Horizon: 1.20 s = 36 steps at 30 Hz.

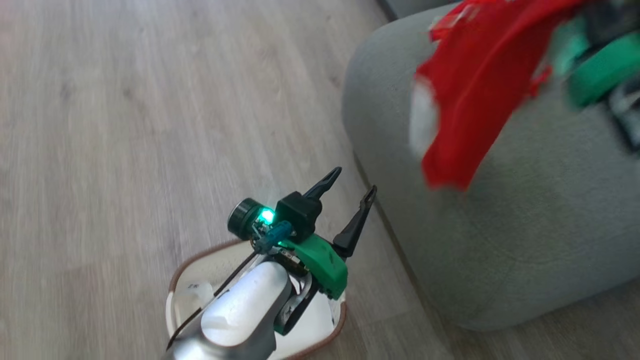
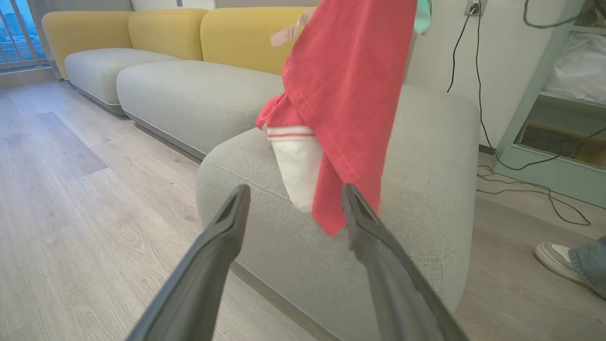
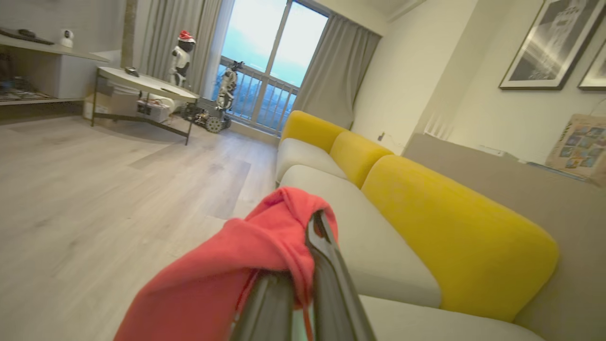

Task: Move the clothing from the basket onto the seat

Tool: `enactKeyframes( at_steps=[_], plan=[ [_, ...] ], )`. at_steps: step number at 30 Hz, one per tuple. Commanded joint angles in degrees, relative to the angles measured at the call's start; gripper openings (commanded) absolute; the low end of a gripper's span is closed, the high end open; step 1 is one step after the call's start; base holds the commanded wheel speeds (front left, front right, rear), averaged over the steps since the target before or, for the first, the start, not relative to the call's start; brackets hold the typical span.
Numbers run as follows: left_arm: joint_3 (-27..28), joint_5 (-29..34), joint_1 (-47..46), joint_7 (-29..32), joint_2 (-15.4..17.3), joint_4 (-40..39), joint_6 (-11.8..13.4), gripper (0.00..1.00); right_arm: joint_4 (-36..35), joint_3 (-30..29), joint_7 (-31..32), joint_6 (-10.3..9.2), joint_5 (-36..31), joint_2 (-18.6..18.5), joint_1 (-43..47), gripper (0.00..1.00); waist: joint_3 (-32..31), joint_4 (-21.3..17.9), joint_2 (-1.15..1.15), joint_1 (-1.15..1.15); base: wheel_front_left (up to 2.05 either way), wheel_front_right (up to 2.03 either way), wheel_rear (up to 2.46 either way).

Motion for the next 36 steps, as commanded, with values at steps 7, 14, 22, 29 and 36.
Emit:
enactKeyframes(
  at_steps=[7,14,22,29,36],
  plan=[
    [2.86,3.01,-5.29,-0.74,1.19,-4.39,-0.06,1.00,5.29,-3.34,2.05,-0.02,0.35,-7.19,-11.02,0.00,7.72,5.41,0.00,0.00,0.00,0.00,0.00],
    [2.24,5.45,-9.68,-0.61,2.29,-6.96,-0.50,1.00,15.41,-7.07,4.42,-0.02,-1.36,-11.34,-17.50,0.00,16.23,9.99,0.00,0.00,0.00,0.00,0.00],
    [1.38,7.52,-13.41,-0.17,2.90,-9.28,-0.50,1.00,25.75,-14.76,2.89,-0.02,-7.67,-12.05,-22.18,0.00,24.06,14.33,0.00,0.00,0.00,0.00,0.00],
    [0.72,8.38,-14.70,0.02,3.29,-9.92,-0.31,1.00,31.73,-20.10,0.52,-0.02,-13.92,-8.76,-23.37,0.00,27.43,15.20,0.00,0.00,0.00,0.00,0.00],
    [-0.01,8.37,-15.13,0.12,3.31,-9.63,-0.28,1.00,36.47,-22.79,-2.79,-0.02,-17.99,-4.22,-22.12,1.00,27.87,13.50,0.00,0.00,0.00,0.00,0.00]
  ],
)
